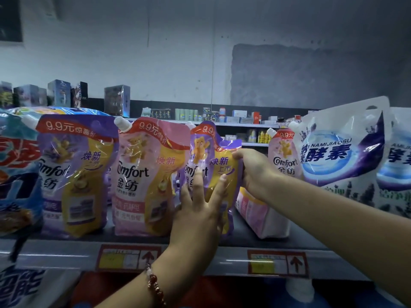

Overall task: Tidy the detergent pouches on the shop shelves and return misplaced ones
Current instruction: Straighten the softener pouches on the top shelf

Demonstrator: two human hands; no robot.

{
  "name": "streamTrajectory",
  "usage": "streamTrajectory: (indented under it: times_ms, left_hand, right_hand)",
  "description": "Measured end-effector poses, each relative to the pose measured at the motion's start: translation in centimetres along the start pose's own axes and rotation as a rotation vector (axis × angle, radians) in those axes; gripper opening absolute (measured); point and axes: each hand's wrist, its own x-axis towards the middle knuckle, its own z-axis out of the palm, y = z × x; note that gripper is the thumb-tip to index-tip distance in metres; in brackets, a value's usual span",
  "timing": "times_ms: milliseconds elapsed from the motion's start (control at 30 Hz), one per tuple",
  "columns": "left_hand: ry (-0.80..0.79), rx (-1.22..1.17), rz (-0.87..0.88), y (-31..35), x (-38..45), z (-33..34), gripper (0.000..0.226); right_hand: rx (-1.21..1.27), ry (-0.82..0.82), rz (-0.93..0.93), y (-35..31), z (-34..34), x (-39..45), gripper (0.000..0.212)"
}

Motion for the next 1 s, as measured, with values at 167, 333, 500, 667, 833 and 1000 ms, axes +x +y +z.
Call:
streamTrajectory:
  times_ms: [167,333,500,667,833,1000]
  left_hand:
    - [-0.037,0.051,0.024,0.1,-0.1,-0.9,0.089]
    - [-0.061,0.112,0.043,0.1,-0.1,-1.4,0.090]
    - [-0.126,0.166,0.017,0.6,0.0,-2.2,0.095]
    - [0.002,0.141,0.061,1.0,0.1,-2.6,0.086]
    - [0.156,0.146,0.224,2.9,1.0,-2.8,0.071]
    - [0.181,0.178,0.322,5.4,2.1,-1.6,0.060]
  right_hand:
    - [-0.155,-0.046,-0.063,-0.1,-0.6,-0.1,0.020]
    - [-0.479,-0.115,-0.310,-1.0,-1.5,-1.0,0.033]
    - [-1.001,-0.089,-0.586,-1.8,-3.7,-1.6,0.041]
    - [-1.312,-0.122,-0.655,-2.6,-6.1,-1.7,0.034]
    - [-1.498,-0.163,-0.564,-3.0,-7.7,-2.0,0.038]
    - [-1.610,-0.157,-0.401,-2.8,-8.6,-0.4,0.050]
